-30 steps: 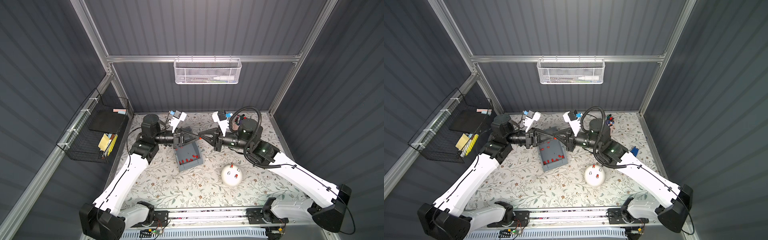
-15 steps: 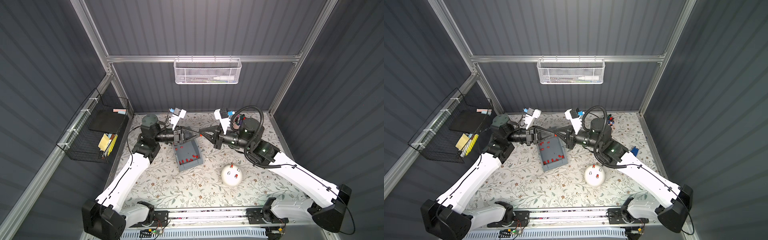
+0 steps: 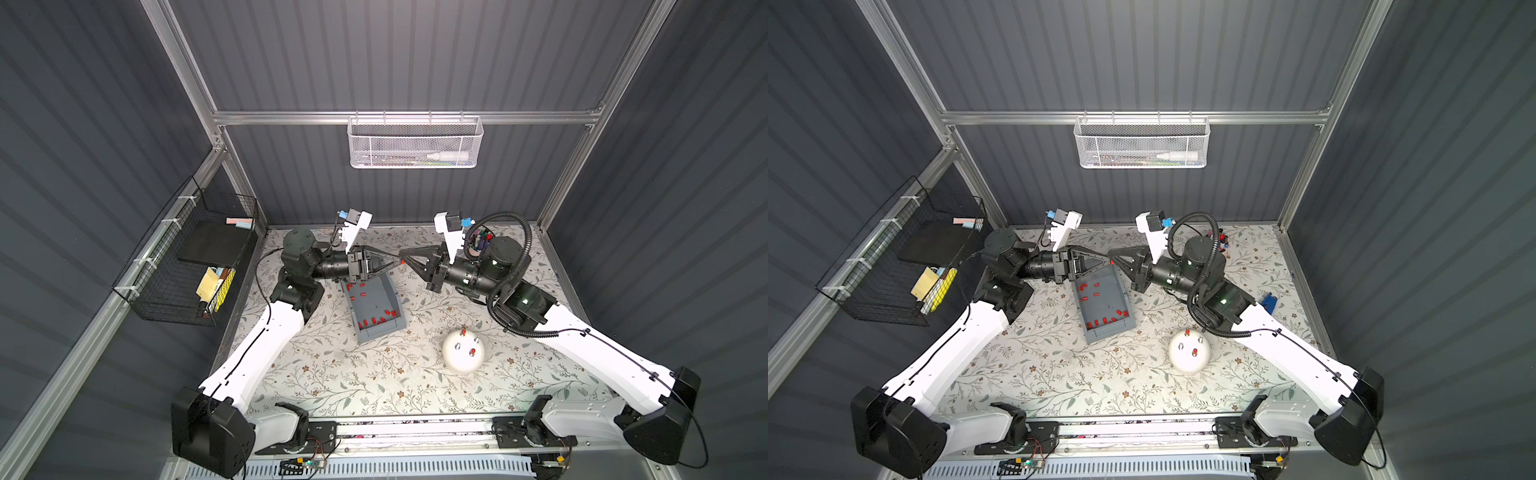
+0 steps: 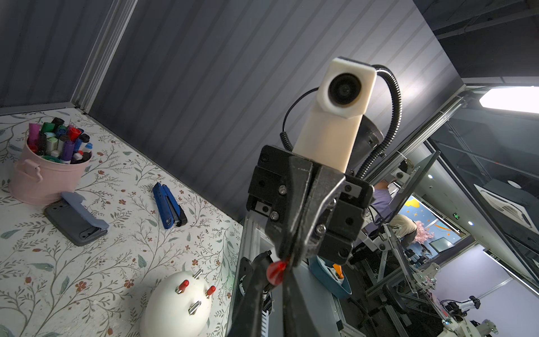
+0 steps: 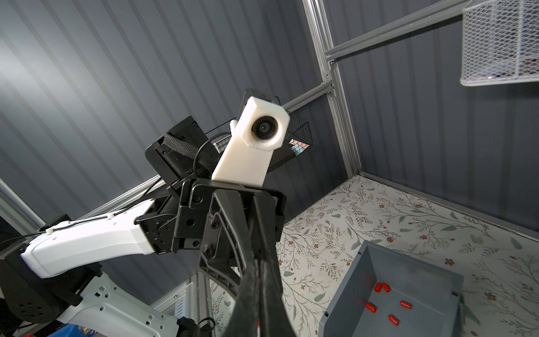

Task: Cover the protruding screws with screw protection sleeves
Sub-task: Pick up the screw protection sleeve from the storage box.

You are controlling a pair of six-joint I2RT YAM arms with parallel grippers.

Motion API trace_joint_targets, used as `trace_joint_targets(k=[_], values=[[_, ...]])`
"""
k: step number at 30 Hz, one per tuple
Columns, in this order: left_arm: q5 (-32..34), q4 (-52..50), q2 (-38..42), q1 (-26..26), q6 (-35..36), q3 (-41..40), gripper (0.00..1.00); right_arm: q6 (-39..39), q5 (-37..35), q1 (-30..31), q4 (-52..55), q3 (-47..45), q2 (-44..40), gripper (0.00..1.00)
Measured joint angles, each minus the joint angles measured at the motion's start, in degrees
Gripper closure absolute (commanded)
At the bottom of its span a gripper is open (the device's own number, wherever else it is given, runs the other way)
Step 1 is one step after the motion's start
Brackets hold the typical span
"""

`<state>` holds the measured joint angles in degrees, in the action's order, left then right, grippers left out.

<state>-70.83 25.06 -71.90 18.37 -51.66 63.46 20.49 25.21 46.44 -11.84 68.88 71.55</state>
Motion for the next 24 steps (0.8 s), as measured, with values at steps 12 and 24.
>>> trace_joint_targets(k=[12, 24], values=[[1.42, 1.70, 0.59, 0.00, -1.16, -0.28, 0.93, 5.09, 0.68, -0.44, -5.46, -1.38, 1.05, 1.00], [3.63, 4.04, 1.29, 0.00, -3.26, -1.29, 1.00, 6.49, 1.09, -0.72, -7.76, -1.66, 1.33, 0.83]])
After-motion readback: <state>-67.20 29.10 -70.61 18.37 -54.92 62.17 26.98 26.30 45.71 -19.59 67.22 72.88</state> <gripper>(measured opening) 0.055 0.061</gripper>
